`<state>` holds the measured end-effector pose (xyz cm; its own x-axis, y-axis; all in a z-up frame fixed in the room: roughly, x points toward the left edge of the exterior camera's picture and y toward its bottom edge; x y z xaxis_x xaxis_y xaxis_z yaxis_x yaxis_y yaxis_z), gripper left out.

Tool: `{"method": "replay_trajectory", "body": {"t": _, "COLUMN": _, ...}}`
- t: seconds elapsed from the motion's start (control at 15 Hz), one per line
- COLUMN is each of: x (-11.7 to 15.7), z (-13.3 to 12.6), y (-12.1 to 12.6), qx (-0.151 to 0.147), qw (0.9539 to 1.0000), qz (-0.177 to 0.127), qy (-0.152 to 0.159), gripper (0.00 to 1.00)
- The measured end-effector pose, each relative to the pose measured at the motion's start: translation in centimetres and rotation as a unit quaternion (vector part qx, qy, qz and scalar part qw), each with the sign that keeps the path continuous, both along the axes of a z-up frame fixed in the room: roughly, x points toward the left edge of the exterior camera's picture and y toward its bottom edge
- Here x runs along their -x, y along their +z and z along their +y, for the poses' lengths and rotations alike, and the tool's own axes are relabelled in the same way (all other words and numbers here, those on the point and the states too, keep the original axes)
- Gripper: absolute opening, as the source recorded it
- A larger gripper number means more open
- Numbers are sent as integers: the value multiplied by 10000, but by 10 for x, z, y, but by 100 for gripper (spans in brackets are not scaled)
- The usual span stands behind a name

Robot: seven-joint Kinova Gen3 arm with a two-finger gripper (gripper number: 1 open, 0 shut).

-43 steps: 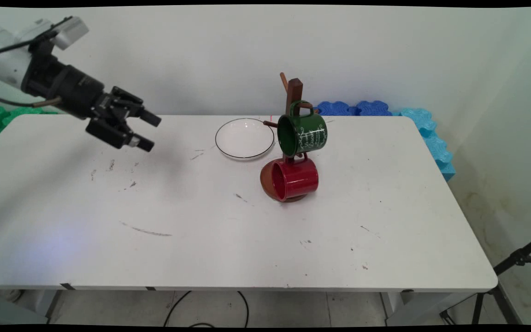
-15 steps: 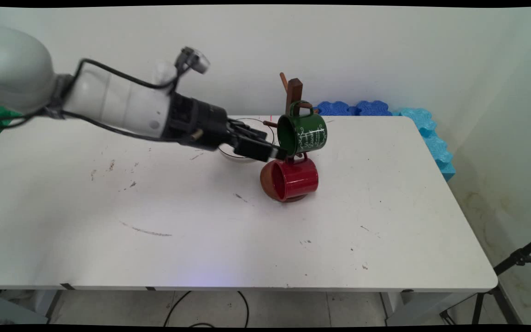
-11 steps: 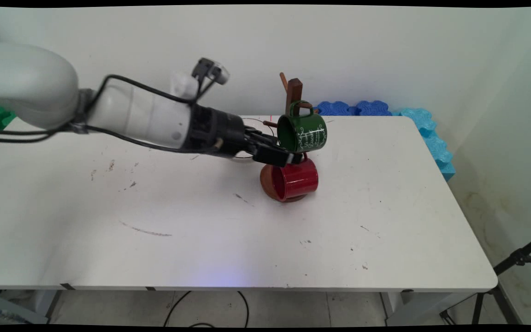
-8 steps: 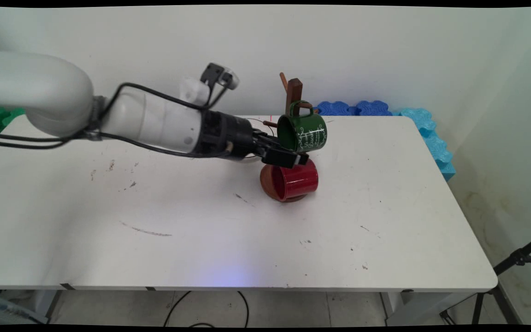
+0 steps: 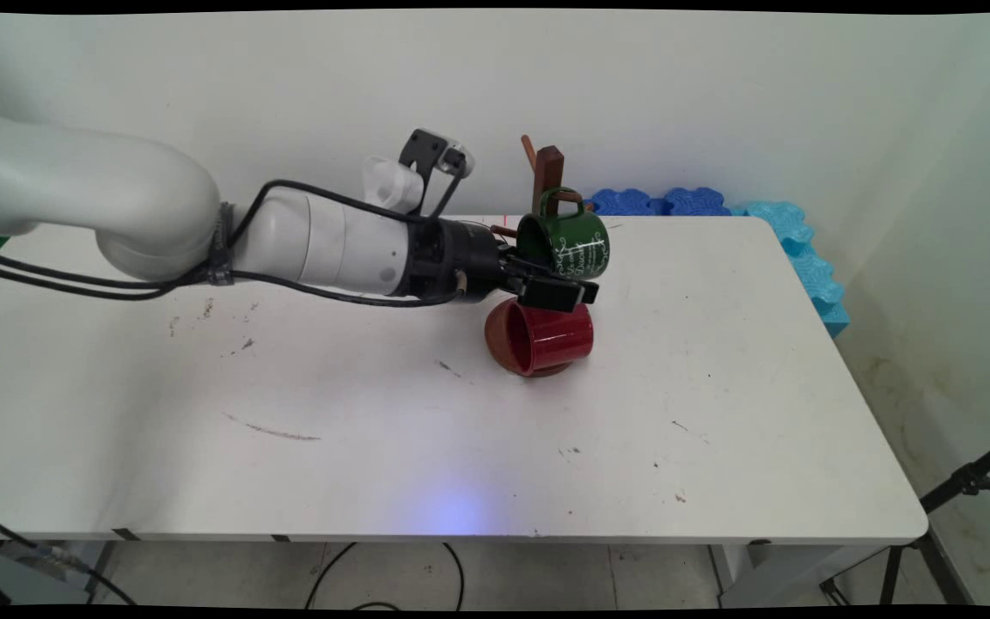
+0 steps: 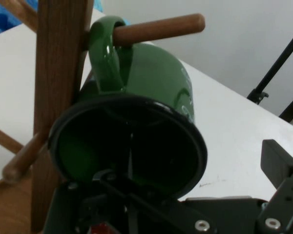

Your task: Pick up the green mug from the rack

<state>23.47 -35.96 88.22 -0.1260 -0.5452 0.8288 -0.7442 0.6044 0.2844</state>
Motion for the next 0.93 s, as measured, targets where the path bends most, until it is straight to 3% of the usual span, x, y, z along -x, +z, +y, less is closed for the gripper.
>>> {"method": "replay_trajectory", "body": {"t": 0.53, "x": 6, "z": -4, "y": -10, "qx": 181, "qw": 9998, "qz": 77, "qy": 69, "gripper": 100}}
{"method": "replay_trajectory", "body": {"t": 0.6, "x": 6, "z": -5, "y": -12, "qx": 201, "qw": 9997, "qz": 82, "qy": 79, "gripper": 0}}
{"method": "replay_trajectory", "body": {"t": 0.93, "x": 6, "z": -10, "y": -14, "qx": 294, "qw": 9994, "qz": 123, "qy": 129, "gripper": 0}}
